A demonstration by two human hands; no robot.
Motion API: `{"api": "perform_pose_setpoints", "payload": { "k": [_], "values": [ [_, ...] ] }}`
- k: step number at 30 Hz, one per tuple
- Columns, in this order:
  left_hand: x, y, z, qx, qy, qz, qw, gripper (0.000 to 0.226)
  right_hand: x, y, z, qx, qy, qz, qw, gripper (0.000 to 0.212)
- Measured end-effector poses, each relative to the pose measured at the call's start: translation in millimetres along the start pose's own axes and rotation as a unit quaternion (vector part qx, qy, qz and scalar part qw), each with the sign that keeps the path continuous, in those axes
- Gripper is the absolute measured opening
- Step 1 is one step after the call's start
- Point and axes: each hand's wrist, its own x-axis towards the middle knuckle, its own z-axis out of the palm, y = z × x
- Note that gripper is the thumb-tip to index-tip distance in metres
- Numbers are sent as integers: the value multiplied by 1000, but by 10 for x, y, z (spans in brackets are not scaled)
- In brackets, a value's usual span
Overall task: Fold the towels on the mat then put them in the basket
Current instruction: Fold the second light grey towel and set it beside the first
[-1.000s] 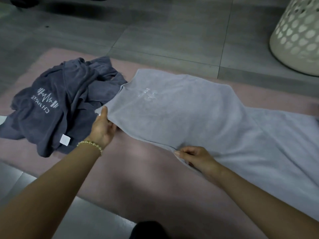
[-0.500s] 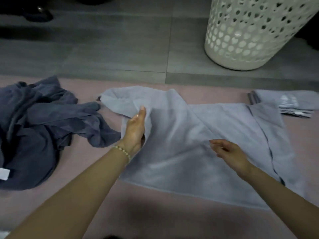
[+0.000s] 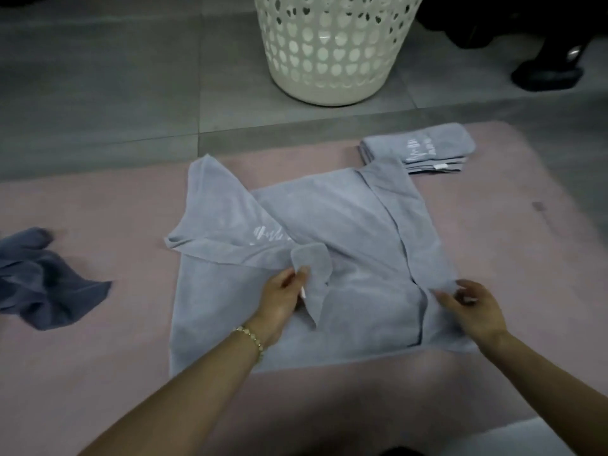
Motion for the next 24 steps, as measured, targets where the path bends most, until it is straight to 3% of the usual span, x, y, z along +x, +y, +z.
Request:
{"api": "perform_pose_setpoints", "payload": {
  "k": [4,8,11,14,17,21,24],
  "values": [
    [111,109,88,-5,24,24,999,7,-12,202,50,-15,2,40,999,54],
    [123,151,256,-30,22,11,999,15,-32,396,49,2,45,139,989,65],
    [39,146,382,-47,43,21,998,15,-167,445,-8,6,-4,163,987,51],
    [-74,189,439,-73,50,21,996,19,-272,428,-102,21,-43,125,991,34],
    [-103,257,349,-40,73,45,996,15,-344,231,-194,103,-31,46,993,28],
    [-100,346,55,43,139,145,979,28,-482,-386,-268,140,-58,-108,983,39],
    [-134,454,-220,31,156,224,962,27,-568,-956,-195,120,-152,-198,961,34]
  ]
}}
